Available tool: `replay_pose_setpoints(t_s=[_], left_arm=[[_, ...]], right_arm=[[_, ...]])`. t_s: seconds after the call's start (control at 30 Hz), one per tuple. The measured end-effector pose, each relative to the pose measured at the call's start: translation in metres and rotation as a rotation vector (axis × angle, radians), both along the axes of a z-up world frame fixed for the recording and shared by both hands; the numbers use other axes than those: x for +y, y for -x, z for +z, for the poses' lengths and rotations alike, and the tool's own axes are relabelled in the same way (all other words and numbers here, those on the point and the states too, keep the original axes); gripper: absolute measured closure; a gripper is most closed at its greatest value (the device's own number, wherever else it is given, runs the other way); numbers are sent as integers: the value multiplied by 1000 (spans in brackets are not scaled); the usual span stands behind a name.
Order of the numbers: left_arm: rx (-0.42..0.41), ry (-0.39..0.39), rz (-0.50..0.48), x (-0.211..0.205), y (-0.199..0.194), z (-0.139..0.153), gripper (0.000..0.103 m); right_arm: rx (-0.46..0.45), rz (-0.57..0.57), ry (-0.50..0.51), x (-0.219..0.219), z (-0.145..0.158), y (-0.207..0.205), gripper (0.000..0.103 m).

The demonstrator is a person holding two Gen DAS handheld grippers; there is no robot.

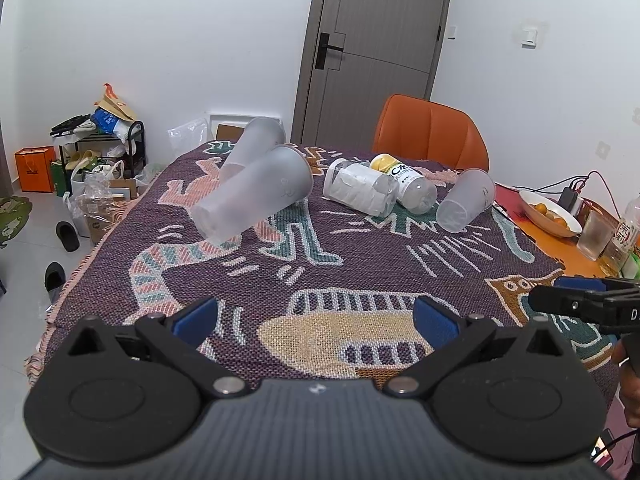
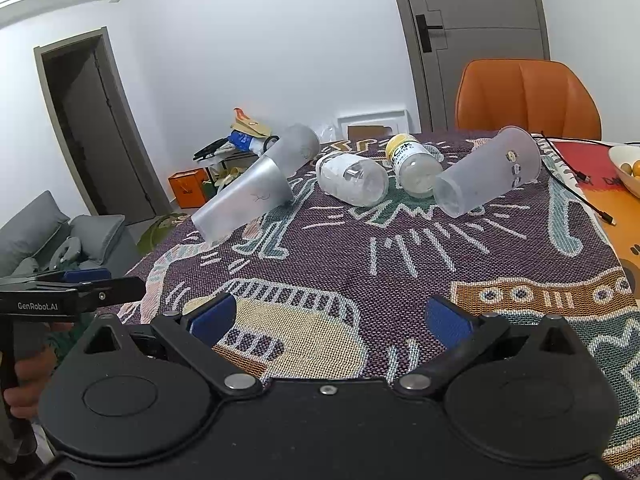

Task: Flip cup upright
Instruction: 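Move the right gripper to the frosted cup lying on its side and grasp it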

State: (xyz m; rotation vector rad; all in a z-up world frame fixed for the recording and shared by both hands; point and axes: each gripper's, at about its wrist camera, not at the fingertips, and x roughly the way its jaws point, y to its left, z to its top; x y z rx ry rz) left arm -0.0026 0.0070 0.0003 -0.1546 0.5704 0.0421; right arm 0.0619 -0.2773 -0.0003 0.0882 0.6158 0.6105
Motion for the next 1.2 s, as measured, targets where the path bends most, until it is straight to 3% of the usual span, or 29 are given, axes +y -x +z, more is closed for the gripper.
replay_pose_setpoints(t_s=[0.53,0.83,1.2], left_arm=[[-4,11,2,7,-8,1,0],[-27,3,-31,3,-36,0,0],[-20,30,-42,-4,-84,-5,0]], right_arm=[[-19,-17,-25,-6,0,-8,0],[-27,-57,-45,-7,-4,-37,0],[34,-137,-95,-19,-17,-84,0]])
